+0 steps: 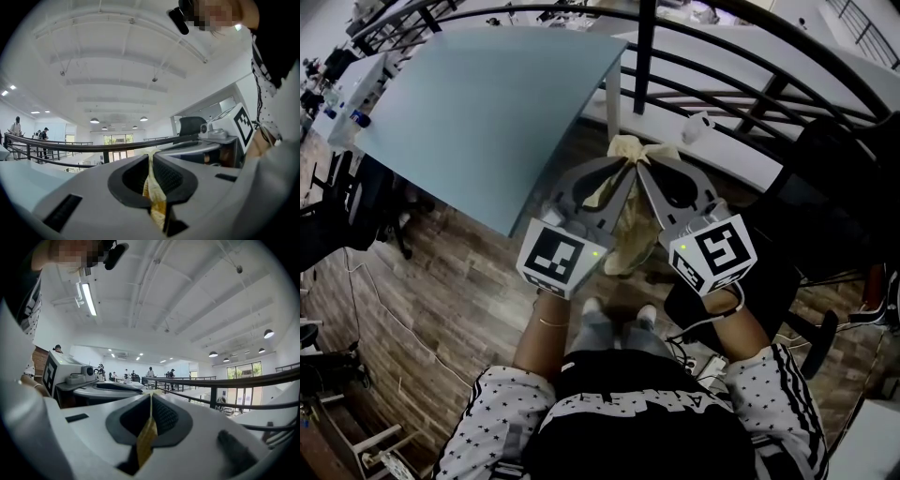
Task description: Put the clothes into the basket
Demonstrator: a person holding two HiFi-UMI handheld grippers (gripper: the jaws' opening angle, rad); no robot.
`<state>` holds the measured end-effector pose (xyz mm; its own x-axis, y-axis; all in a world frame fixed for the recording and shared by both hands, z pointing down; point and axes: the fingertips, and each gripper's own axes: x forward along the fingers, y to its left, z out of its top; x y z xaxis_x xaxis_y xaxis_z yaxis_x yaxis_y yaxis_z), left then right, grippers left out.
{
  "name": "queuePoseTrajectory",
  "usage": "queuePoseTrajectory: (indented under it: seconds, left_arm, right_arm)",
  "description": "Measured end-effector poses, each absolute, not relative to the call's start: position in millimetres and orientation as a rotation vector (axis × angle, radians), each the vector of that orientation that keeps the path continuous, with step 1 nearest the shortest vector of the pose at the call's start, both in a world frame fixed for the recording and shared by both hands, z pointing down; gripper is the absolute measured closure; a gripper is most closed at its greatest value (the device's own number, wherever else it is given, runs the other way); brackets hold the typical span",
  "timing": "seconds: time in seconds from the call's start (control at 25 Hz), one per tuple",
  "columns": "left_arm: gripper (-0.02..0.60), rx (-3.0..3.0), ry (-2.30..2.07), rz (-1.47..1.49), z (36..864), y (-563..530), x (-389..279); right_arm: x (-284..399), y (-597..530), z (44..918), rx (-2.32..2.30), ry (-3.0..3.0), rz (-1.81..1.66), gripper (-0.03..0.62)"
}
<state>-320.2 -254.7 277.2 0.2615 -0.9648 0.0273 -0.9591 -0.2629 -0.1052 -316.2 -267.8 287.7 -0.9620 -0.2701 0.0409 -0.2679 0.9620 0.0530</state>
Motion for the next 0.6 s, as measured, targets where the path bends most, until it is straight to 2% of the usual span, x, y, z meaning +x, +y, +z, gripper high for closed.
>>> queuePoseTrajectory:
  seconds: [0.6]
  left_arm:
    - [0.543, -2.5, 1.818, -0.194, 318.4, -264.1, -319.3]
  right_arm:
    - [-315.2, -275.4, 327.6, 0.434, -2.994, -0.018, 0.563]
